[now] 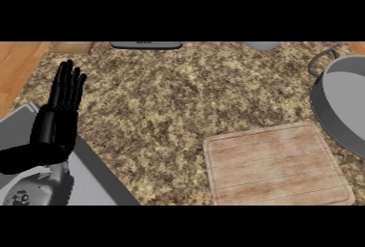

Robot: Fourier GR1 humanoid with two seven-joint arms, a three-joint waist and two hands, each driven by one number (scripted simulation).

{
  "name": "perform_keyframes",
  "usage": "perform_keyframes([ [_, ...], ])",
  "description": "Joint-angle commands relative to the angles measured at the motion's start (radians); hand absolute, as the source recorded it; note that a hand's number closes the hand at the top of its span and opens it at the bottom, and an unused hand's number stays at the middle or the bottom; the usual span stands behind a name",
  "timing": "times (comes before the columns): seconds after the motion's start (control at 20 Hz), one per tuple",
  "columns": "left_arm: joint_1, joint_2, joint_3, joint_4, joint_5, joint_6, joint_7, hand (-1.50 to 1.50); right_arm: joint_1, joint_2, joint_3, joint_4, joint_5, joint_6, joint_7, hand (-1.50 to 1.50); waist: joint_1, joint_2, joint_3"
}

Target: Pick the lemon from the cutting board and place it in the pot

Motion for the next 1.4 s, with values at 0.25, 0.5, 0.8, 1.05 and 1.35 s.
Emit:
perform_keyframes([
  [0.25,0.137,-0.076,-0.059,0.081,-0.012,0.001,-0.013,0.00,0.092,-0.003,-0.191,0.068,-0.131,-0.080,0.110,-1.50,-0.011,0.021,-0.021],
  [0.5,0.109,-0.089,-0.048,0.096,-0.029,0.016,-0.009,0.00,0.096,0.039,-0.224,0.013,-0.205,-0.254,-0.103,-1.50,-0.019,0.017,-0.020],
  [0.8,0.107,-0.065,-0.020,0.068,-0.008,-0.013,0.036,0.00,0.103,0.094,-0.238,-0.165,-0.252,-0.604,-0.238,-1.50,-0.026,0.010,-0.019],
  [1.05,0.135,-0.077,-0.026,0.064,-0.016,-0.020,0.025,0.00,0.126,0.142,-0.295,-0.247,-0.362,-0.754,-0.311,-1.50,-0.034,0.003,-0.021],
  [1.35,0.154,-0.065,0.018,0.083,0.002,-0.047,-0.012,0.00,0.216,0.193,-0.318,-0.326,-0.457,-0.828,-0.406,-1.50,-0.044,0.002,-0.023],
])
